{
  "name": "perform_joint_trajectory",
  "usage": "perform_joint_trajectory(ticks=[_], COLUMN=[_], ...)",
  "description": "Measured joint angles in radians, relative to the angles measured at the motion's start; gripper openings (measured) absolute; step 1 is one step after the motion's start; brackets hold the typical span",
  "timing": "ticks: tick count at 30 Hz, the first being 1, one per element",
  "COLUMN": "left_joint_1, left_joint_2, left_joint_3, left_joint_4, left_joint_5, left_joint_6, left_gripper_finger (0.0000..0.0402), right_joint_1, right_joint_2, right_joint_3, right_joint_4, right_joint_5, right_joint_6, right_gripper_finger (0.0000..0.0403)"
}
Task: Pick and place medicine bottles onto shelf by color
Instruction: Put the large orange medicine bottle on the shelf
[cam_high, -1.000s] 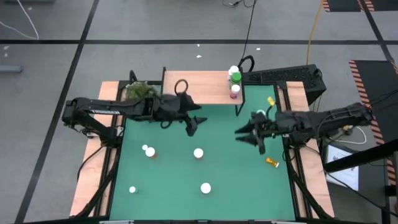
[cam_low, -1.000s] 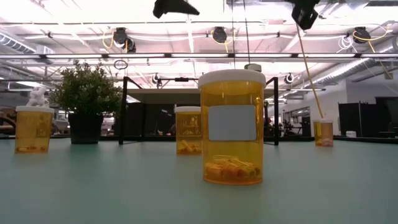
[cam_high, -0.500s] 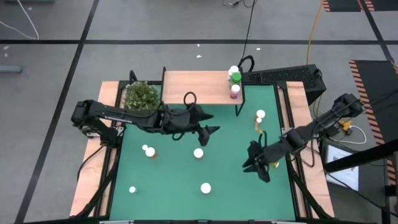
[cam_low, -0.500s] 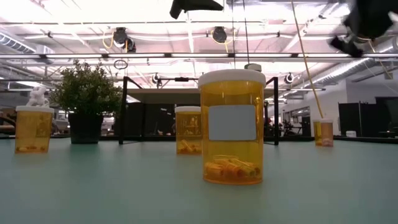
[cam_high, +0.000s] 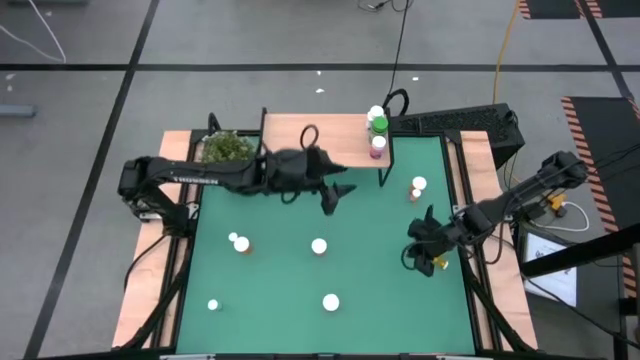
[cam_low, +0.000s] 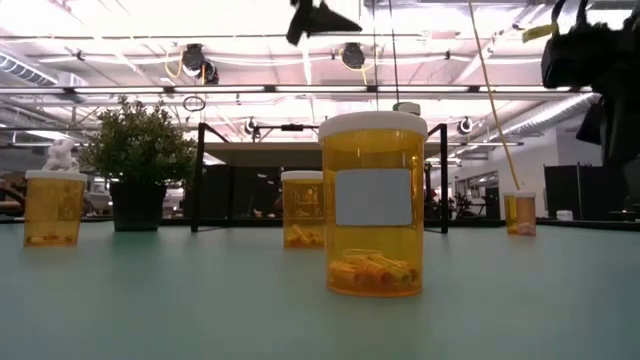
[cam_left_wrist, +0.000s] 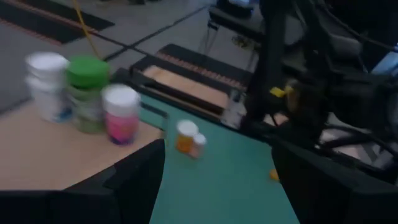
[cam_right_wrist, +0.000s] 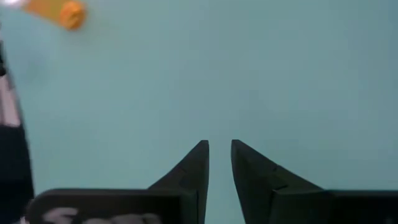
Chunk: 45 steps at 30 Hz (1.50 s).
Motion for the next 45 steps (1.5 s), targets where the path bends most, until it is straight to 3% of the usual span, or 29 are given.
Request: perform_joint_trajectory(ticks=[10, 14, 18, 23, 29, 36, 45], left_joint_1=[0.284, 0.348, 0.369, 0.369, 0.365, 0.293, 0.103], left_joint_2=[0.008, 0.008, 0.008, 0.008, -0.045, -0.190, -0.283], left_joint_3=[0.000, 0.000, 0.000, 0.000, 0.000, 0.000, 0.000], left_joint_4=[0.108, 0.105, 0.099, 0.063, -0.002, -0.147, -0.236], left_joint_5=[0.245, 0.301, 0.311, 0.310, 0.304, 0.324, 0.144], left_joint_6=[0.096, 0.128, 0.185, 0.242, 0.127, -0.021, -0.146], left_gripper_finger=[0.0296, 0.0296, 0.0296, 0.0296, 0.0296, 0.0296, 0.0296], right_joint_1=[-0.059, -0.083, -0.122, -0.223, -0.368, -0.523, -0.563], right_joint_2=[-0.163, -0.177, -0.176, -0.202, -0.217, -0.158, 0.117], right_joint_3=[0.066, 0.070, 0.067, 0.067, 0.067, 0.068, 0.068], right_joint_4=[-0.427, -0.451, -0.451, -0.306, -0.044, 0.251, 0.651], right_joint_5=[0.016, 0.049, 0.176, 0.325, 0.290, 0.124, -0.127], right_joint_6=[0.203, 0.184, 0.151, 0.155, -0.167, -0.559, -0.798], right_gripper_finger=[0.0045, 0.0045, 0.0046, 0.0073, 0.0132, 0.0191, 0.0223])
